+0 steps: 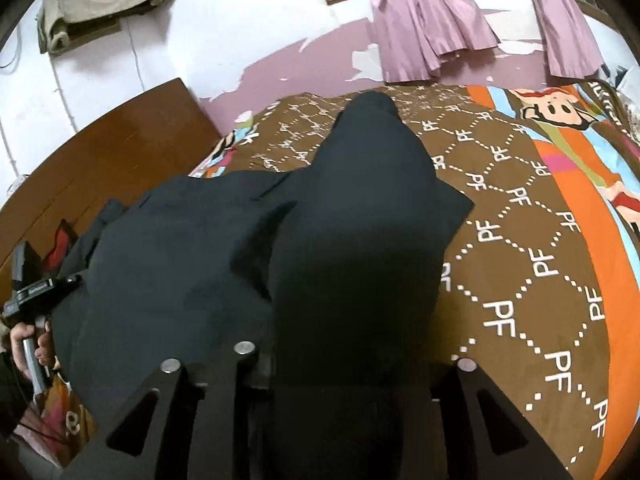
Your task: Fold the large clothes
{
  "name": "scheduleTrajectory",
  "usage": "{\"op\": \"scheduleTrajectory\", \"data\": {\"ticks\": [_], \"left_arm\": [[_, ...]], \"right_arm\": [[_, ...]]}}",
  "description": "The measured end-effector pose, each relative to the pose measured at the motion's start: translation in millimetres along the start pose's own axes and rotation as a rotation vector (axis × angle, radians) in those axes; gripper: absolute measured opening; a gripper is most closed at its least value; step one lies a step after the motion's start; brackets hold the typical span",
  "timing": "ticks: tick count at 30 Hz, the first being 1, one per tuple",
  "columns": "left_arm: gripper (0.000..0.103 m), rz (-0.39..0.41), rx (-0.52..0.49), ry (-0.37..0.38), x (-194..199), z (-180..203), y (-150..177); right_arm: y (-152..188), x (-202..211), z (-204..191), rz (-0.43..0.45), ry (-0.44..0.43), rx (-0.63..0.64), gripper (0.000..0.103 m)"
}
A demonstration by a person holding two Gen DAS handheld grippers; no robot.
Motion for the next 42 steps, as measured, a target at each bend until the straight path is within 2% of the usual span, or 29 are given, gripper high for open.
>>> {"op": "scheduleTrajectory", "data": {"ticks": [2,3,4,6,8,10,12,13,15,16,20,27,36,42], "left_arm": [[0.046,0.001,-0.008,-0.026,-1,-1,3],[0.051,0.001,-0.012,-0.051,-1,0,5],[0.053,-0.001,-0.016,-0.068,-1,-2,7],[0.058,0.013,-0.015,-0.106,-1,-2,9],[0.060,0.041,-0.022,-0.140,3,0,10],[0.066,0.067,-0.037,-0.192,8,4,10],[0.080,0.107,-0.074,-0.237,15,13,9],[0.083,0.124,-0.089,-0.251,17,15,9],[0.099,0.168,-0.129,-0.285,26,26,8],[0.100,0.187,-0.146,-0.288,29,30,8],[0.100,0.242,-0.198,-0.246,43,54,12],[0.101,0.261,-0.236,-0.214,61,85,22],[0.101,0.297,-0.319,-0.211,95,118,34],[0.101,0.312,-0.331,-0.191,122,127,45]], "right_arm": [[2,0,1,-0.012,0.024,-0.002,0.038],[2,0,1,-0.018,0.032,-0.008,0.050],[2,-1,2,-0.023,0.048,-0.017,0.068],[3,2,5,-0.019,0.076,-0.055,0.085],[2,5,9,-0.013,0.093,-0.098,0.088],[1,9,12,-0.006,0.121,-0.122,0.096],[-2,15,12,0.012,0.147,-0.124,0.097],[-3,19,10,0.020,0.150,-0.122,0.097],[-5,25,6,0.031,0.165,-0.115,0.100],[-6,31,3,0.046,0.182,-0.108,0.103],[-9,48,-9,0.106,0.202,-0.081,0.103],[-18,87,-41,0.211,0.188,-0.039,0.103],[-14,117,-77,0.230,0.147,-0.029,0.103],[-7,140,-102,0.257,0.120,-0.023,0.103]]}}
Point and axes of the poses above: each gripper's, at about its wrist camera, not at the fingertips, and x roughly against the way its jaws point, z to its right, y to its underside, the point moved 5 cm from there along -x, roughly the way its jaws point
